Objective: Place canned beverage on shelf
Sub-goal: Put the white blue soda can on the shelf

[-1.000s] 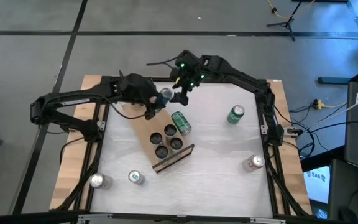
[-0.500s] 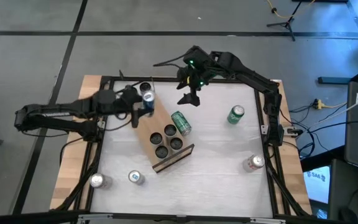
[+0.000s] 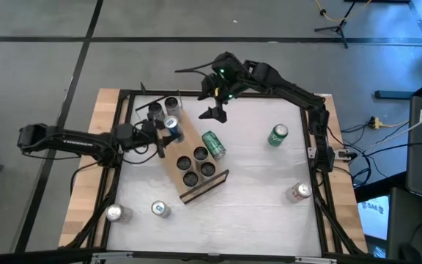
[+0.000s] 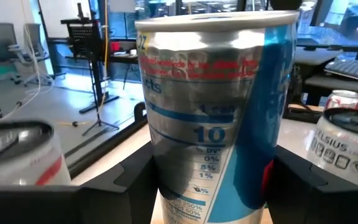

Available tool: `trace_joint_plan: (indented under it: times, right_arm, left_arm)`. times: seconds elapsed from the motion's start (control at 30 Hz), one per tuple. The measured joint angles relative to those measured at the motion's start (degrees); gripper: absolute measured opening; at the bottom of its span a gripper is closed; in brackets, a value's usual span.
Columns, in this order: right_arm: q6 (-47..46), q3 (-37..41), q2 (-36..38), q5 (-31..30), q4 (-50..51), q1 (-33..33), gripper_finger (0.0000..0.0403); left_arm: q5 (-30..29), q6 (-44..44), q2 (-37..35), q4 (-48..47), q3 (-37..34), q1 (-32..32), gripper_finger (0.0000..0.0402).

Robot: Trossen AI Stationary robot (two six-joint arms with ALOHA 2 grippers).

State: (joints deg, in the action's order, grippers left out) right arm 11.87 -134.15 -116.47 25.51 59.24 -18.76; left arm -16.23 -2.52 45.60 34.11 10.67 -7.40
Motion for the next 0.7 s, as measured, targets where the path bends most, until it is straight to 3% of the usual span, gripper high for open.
trace_joint_plan:
  times: [0.7]
  right_arm:
    - [0.0,0.0,-1.9,-0.5,-3.3,2.4,0.038]
  left_arm:
    - [-2.8,-1.9,17.3,11.9,-1.4,0.0,0.0212]
